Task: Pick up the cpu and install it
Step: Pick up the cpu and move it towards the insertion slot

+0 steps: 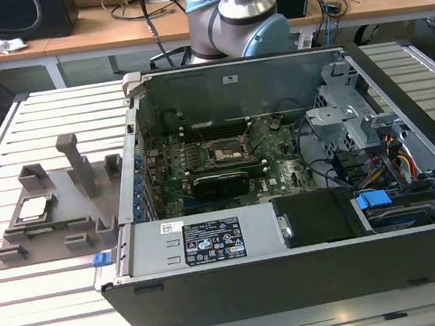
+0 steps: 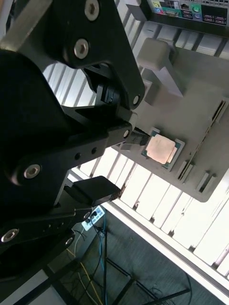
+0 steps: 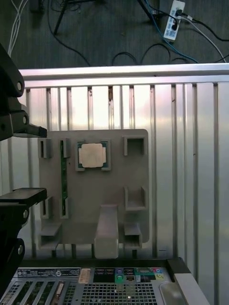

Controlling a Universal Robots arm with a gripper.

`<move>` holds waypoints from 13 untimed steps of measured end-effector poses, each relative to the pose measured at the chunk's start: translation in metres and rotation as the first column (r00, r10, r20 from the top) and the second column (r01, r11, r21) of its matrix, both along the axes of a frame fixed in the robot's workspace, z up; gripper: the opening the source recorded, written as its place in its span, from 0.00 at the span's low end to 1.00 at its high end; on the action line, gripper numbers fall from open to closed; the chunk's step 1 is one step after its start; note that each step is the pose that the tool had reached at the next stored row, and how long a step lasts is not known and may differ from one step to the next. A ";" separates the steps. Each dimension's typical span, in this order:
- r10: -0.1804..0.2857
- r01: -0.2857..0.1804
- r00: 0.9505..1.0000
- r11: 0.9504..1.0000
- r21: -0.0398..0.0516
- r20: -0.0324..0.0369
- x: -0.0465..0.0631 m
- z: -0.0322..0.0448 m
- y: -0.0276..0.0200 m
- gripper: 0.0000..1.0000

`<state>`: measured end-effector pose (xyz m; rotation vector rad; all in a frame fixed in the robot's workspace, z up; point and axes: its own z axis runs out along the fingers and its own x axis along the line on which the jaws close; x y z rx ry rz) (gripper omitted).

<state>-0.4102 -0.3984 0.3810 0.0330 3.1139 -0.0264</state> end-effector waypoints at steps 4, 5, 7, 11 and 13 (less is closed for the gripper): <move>0.000 0.000 1.000 1.000 0.000 0.000 0.000 -0.0084 0.0000 0.54; 0.000 0.000 1.000 1.000 0.000 0.000 0.000 -0.0101 0.0000 0.54; 0.000 0.000 1.000 1.000 0.000 0.000 0.000 -0.0130 0.0000 0.54; 0.000 0.000 1.000 1.000 0.000 0.000 0.000 -0.0179 0.0000 0.54; 0.000 0.000 1.000 1.000 0.000 0.000 0.000 -0.0197 0.0000 0.54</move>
